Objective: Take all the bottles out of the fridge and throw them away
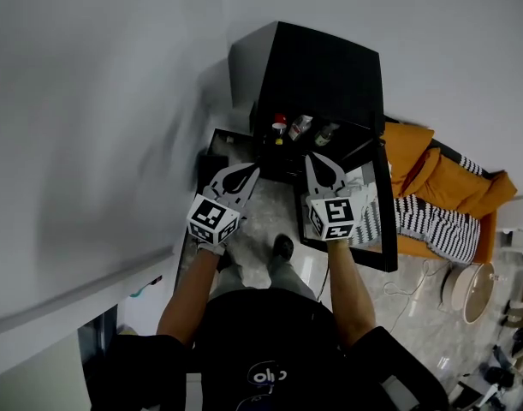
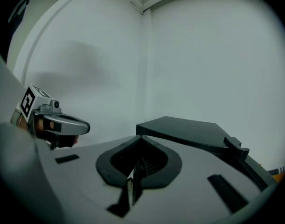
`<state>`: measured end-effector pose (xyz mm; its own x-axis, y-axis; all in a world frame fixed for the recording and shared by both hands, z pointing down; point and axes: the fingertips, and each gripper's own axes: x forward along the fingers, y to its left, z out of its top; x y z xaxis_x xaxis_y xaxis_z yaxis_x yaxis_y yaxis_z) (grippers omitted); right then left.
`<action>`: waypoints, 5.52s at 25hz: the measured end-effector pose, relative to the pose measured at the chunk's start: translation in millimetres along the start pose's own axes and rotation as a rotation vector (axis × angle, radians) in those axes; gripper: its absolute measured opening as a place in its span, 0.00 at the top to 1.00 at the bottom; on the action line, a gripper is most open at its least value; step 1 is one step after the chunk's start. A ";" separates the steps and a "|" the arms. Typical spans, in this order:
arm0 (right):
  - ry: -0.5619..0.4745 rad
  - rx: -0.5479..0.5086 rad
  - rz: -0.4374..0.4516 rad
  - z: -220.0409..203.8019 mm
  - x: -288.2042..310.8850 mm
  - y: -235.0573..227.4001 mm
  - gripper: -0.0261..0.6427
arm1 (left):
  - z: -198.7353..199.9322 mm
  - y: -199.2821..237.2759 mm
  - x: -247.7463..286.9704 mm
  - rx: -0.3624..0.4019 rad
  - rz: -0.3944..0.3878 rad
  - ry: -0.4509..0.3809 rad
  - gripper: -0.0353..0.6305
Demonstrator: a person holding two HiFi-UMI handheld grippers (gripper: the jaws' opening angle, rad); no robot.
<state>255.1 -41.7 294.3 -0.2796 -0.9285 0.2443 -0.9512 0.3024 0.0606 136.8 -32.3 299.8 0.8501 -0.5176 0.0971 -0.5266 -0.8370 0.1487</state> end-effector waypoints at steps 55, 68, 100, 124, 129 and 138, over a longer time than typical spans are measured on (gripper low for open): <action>0.047 0.069 -0.037 -275.4 158.6 9.4 0.96 | -260.7 113.7 79.2 -0.018 0.038 0.085 0.94; 0.056 0.100 -0.116 -307.2 166.9 -15.3 0.96 | -276.7 105.8 91.1 -0.020 0.028 0.112 0.94; 0.184 0.101 -0.196 -336.9 267.4 -43.7 0.62 | -285.8 132.5 119.3 -0.044 0.030 0.182 0.94; 0.211 0.112 -0.264 -336.2 205.5 -30.9 0.74 | -287.7 120.3 102.9 -0.049 0.030 0.185 0.94; 0.223 0.115 -0.259 -329.9 178.4 -17.2 0.74 | -275.9 113.3 92.4 -0.050 0.030 0.182 0.94; 0.223 0.129 -0.246 -297.4 127.7 -1.2 0.74 | -255.3 77.1 53.8 -0.051 0.032 0.209 0.94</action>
<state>259.2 -96.5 613.3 -0.0181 -0.8959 0.4438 -0.9992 0.0323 0.0244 140.8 -79.3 567.7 0.8163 -0.4911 0.3041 -0.5573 -0.8079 0.1914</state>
